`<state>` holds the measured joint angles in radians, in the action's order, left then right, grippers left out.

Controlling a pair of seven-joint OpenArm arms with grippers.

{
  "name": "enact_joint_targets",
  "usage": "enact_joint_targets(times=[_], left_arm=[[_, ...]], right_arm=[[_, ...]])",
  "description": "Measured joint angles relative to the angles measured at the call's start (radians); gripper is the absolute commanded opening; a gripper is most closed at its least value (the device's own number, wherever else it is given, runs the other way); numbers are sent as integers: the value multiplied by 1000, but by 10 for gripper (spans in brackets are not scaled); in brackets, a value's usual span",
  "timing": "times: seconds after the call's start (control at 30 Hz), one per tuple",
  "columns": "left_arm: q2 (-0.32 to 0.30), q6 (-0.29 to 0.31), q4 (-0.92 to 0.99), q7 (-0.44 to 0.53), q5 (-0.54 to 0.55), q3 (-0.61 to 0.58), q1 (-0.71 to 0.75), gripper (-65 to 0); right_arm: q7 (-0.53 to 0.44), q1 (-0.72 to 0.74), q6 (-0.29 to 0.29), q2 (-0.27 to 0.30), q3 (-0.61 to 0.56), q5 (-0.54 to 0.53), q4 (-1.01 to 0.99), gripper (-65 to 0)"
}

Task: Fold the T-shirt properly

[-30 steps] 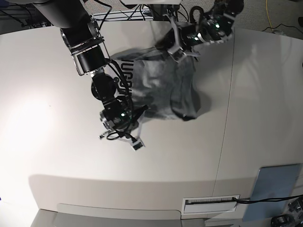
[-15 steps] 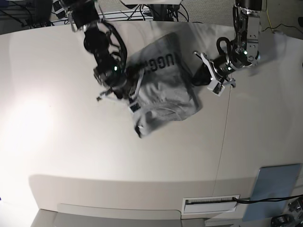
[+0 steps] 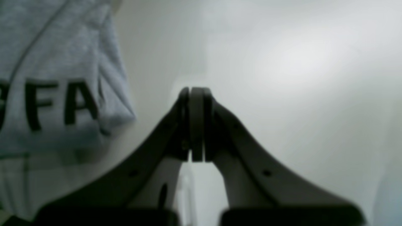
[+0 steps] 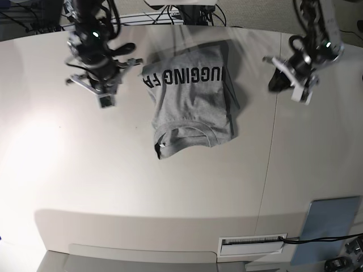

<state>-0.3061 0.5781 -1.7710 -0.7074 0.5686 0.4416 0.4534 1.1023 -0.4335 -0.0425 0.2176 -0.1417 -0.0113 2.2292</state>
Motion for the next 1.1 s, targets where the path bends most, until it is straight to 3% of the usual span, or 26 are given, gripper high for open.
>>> enact_joint_targets(times=[0.1, 0.33, 0.47, 0.57, 0.67, 0.77, 0.87, 0.97, 1.03, 1.1], left_arm=[[5, -43, -76, 5, 29, 74, 138, -650], [2, -38, -109, 12, 103, 166, 423, -650], [35, -21, -35, 13, 92, 162, 526, -650], [65, 36, 94, 26, 53, 157, 530, -627], [81, 72, 280, 81, 34, 137, 503, -558], [83, 97, 501, 171, -43, 101, 441, -502], [81, 89, 737, 340, -201, 58, 331, -500], [80, 91, 964, 424, -270, 5, 194, -501], [86, 67, 1106, 448, -319, -29, 103, -501], [89, -2, 1228, 447, -341, -60, 21, -501]], right_arm=[[6, -157, 0, 13, 82, -15, 87, -650], [-26, -501, 1, 11, 173, -39, 109, -650], [-96, -678, -3, 11, 172, -40, 104, -650], [-148, -716, -5, 9, 173, -41, -22, -650], [-197, -684, -17, 10, 174, -27, -219, -650], [-269, -583, -72, 9, 174, -19, -463, -650], [-393, -435, -134, 8, 174, -16, -771, -650], [-544, -261, -231, 7, 175, -18, -1126, -650], [-661, -149, -291, 2, 175, -19, -1371, -650], [-770, -40, -330, -1, 174, -16, -1598, -650]])
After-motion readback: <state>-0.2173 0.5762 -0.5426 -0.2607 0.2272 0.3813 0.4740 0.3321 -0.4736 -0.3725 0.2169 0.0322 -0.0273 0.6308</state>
